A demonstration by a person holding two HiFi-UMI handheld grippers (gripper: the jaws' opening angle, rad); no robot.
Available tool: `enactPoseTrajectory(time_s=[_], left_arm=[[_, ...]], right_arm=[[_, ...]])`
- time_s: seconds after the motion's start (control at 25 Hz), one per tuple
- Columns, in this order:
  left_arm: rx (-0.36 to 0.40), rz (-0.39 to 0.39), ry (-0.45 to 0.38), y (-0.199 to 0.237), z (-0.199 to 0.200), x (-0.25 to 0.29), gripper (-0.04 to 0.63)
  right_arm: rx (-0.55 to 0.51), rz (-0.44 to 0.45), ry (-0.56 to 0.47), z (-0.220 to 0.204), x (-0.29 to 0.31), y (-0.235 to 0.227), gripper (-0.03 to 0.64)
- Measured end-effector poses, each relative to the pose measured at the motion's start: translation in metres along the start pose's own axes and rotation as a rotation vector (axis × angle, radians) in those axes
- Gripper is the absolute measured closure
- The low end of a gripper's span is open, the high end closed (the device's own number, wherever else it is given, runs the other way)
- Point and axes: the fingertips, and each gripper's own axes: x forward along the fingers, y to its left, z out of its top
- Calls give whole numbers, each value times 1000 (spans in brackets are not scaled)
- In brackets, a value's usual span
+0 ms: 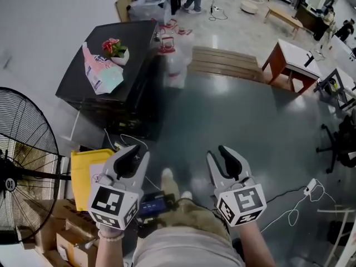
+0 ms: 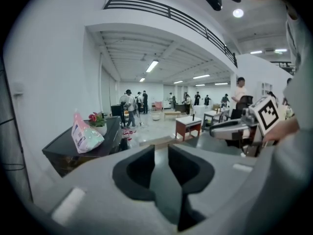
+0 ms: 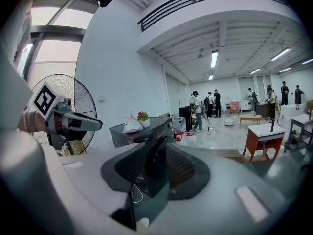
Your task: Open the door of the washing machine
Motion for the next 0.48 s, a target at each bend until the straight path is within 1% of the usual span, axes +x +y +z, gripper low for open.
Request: enactPoseTrajectory(time_s=[0.28, 0.48], left_arm=[[3, -19, 3, 10, -5, 17, 518], [4, -34, 1, 24, -3, 34, 518]], right_arm=[[4, -34, 6, -5, 8, -11, 503], [7, -43, 12, -1, 25, -15, 503]])
